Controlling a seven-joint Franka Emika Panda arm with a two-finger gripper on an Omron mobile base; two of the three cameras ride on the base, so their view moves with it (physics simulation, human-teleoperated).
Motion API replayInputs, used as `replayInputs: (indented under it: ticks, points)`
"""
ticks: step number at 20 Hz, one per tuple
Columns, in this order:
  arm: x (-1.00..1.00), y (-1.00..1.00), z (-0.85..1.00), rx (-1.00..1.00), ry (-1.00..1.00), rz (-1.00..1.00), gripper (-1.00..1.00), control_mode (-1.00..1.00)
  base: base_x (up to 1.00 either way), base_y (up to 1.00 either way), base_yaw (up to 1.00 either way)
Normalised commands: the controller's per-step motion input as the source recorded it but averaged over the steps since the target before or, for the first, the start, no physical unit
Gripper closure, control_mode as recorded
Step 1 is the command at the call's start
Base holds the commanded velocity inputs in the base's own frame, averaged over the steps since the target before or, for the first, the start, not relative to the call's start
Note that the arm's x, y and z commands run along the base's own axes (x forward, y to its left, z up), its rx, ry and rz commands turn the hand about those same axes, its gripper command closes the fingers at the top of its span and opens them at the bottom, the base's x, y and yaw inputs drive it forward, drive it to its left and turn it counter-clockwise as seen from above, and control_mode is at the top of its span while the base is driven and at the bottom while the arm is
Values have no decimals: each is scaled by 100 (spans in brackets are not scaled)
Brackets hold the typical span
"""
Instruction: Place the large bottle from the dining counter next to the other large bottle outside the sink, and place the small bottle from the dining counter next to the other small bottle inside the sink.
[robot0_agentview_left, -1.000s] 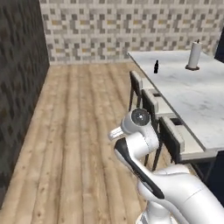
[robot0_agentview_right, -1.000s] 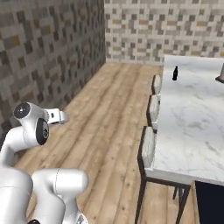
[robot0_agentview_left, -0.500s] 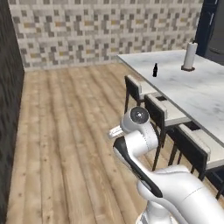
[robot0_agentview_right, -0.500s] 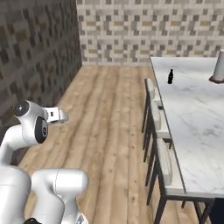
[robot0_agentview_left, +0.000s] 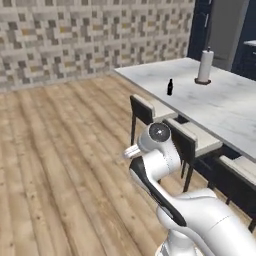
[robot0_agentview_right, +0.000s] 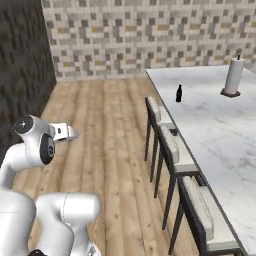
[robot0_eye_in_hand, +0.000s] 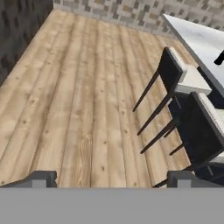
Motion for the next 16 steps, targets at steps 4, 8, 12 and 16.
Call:
replayInputs:
  ticks: [4,8,12,16]
  points:
    - [0,0,0,0,0,0,-100,100,43,79,-42]
    - [0,0,0,0,0,0,-100,100,22,85,-47]
    - [0,0,0,0,0,0,-100,100,19,84,-48]
    - [0,0,0,0,0,0,-100,100,19,81,-50]
